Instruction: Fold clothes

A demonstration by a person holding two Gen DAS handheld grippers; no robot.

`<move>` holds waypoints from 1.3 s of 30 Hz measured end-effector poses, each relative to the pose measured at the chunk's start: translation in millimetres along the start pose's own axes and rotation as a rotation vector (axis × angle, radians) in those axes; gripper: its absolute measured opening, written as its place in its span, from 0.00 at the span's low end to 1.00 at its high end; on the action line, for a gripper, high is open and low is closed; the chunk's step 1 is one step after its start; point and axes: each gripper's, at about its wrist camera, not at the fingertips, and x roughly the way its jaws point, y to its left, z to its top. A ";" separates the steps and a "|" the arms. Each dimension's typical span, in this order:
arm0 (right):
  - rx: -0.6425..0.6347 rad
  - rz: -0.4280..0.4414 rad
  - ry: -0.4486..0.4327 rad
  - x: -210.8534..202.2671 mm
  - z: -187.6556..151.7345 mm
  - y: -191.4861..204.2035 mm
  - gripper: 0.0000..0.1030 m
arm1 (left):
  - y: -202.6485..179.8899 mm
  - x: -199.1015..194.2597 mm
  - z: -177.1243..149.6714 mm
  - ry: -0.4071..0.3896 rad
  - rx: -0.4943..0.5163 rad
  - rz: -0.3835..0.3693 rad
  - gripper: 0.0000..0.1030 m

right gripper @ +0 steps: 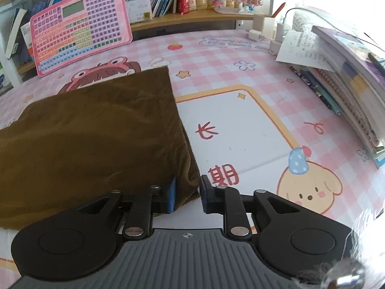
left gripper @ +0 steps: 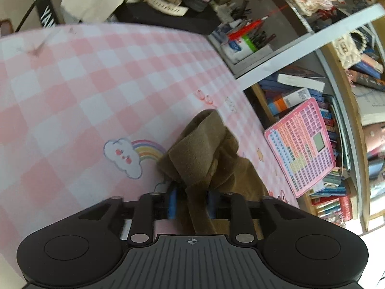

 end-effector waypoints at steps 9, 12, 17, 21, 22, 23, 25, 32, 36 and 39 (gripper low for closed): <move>-0.051 -0.012 -0.118 -37.4 0.7 27.3 0.34 | 3.1 7.1 -2.3 -0.001 -0.036 -0.036 0.34; -0.097 -0.004 -0.152 -41.5 4.4 45.9 0.40 | 5.0 7.7 -2.0 -0.003 -0.051 -0.046 0.34; -0.223 0.081 -0.155 -31.9 11.0 94.3 0.41 | 9.8 7.3 -1.9 0.000 -0.075 -0.070 0.34; -0.355 0.190 -0.134 -13.8 21.7 150.8 0.41 | 10.5 7.3 -2.2 0.000 -0.079 -0.076 0.34; -0.396 0.210 -0.136 -8.1 24.9 168.1 0.41 | 10.6 7.3 -2.2 0.000 -0.080 -0.077 0.34; -0.437 0.224 -0.143 -2.1 28.1 185.9 0.43 | 10.7 7.3 -2.2 -0.001 -0.081 -0.077 0.34; -0.503 0.241 -0.156 9.7 32.5 218.7 0.44 | 10.5 7.2 -2.2 -0.001 -0.083 -0.076 0.34; -0.580 0.223 -0.174 48.8 40.2 288.0 0.47 | 10.2 6.4 -2.6 -0.005 -0.089 -0.073 0.35; -0.621 0.191 -0.156 71.1 36.4 301.6 0.51 | 10.4 6.2 -4.0 -0.010 -0.100 -0.075 0.35; -0.687 0.186 -0.207 69.3 30.4 305.7 0.50 | 10.2 6.2 -4.2 -0.011 -0.107 -0.074 0.35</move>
